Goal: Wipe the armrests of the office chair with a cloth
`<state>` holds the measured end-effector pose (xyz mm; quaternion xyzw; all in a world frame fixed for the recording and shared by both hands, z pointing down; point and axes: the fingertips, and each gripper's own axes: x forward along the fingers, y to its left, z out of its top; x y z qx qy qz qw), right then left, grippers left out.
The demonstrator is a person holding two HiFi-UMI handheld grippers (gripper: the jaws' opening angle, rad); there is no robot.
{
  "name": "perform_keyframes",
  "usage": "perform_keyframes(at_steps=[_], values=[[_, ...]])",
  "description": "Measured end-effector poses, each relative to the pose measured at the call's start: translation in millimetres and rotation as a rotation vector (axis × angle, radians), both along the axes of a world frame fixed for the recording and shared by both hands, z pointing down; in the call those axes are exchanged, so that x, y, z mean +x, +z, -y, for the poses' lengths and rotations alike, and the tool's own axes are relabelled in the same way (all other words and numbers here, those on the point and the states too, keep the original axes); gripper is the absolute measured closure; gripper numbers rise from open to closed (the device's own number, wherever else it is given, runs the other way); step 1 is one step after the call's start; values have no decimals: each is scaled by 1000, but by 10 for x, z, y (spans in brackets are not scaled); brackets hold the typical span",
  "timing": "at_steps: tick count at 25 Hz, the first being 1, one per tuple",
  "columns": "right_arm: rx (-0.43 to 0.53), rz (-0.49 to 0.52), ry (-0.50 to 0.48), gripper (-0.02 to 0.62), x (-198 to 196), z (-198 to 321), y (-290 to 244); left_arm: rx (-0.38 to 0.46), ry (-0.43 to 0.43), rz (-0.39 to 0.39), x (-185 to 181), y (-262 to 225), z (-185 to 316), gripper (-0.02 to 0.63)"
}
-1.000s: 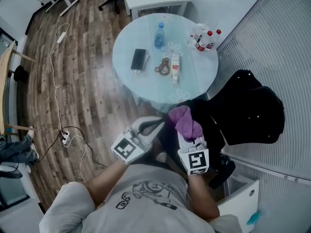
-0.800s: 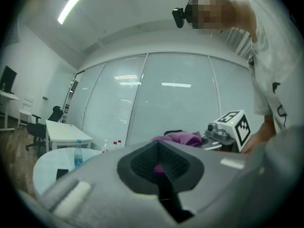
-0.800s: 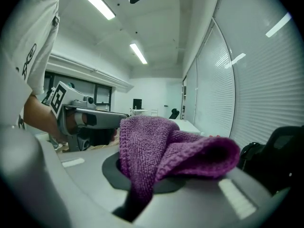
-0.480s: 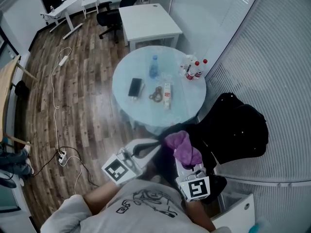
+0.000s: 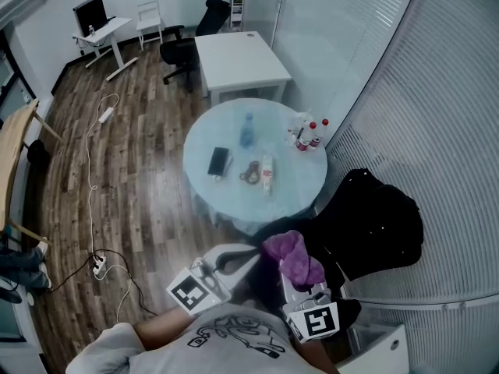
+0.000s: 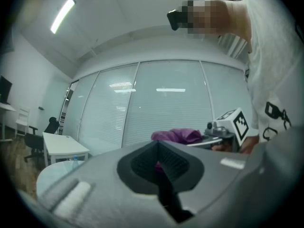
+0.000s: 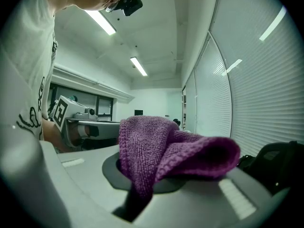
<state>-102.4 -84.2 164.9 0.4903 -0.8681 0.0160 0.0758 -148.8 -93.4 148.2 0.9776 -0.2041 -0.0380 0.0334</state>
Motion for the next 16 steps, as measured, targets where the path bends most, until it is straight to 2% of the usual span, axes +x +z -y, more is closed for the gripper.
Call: perform_keyframes(at_steps=[16], values=[[5,35,8,563,44,-53,-98,-2,13,-12,34,-62,-64,604]])
